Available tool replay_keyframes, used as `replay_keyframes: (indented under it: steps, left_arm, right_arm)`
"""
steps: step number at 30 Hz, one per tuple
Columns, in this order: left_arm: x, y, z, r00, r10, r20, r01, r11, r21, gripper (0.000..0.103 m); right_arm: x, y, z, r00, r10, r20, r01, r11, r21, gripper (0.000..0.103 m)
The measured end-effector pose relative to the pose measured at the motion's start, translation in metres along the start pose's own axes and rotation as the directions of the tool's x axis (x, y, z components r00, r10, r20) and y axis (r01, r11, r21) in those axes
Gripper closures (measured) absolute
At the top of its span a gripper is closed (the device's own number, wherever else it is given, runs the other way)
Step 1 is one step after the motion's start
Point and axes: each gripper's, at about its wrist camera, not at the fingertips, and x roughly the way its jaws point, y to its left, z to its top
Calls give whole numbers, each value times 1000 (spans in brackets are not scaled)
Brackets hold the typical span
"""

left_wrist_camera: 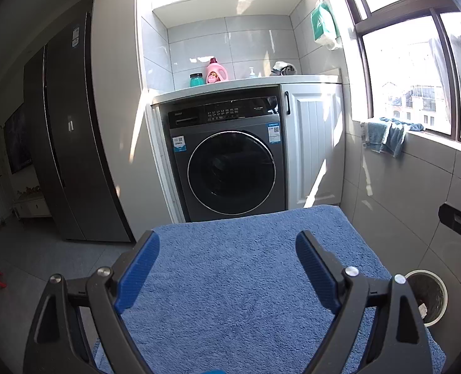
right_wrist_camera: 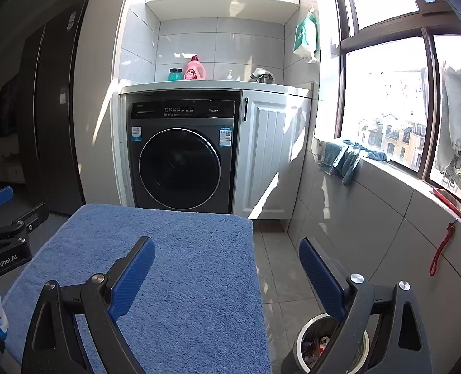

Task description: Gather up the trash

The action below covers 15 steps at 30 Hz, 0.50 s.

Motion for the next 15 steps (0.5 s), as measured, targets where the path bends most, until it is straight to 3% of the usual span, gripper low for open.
replay_keyframes:
  steps: [15]
  left_arm:
    - [1, -1, 0, 1000, -15, 3, 15, 1000, 3, 14]
  right_arm:
    - [-1, -2, 3, 1000, -9, 4, 9, 1000, 4, 9]
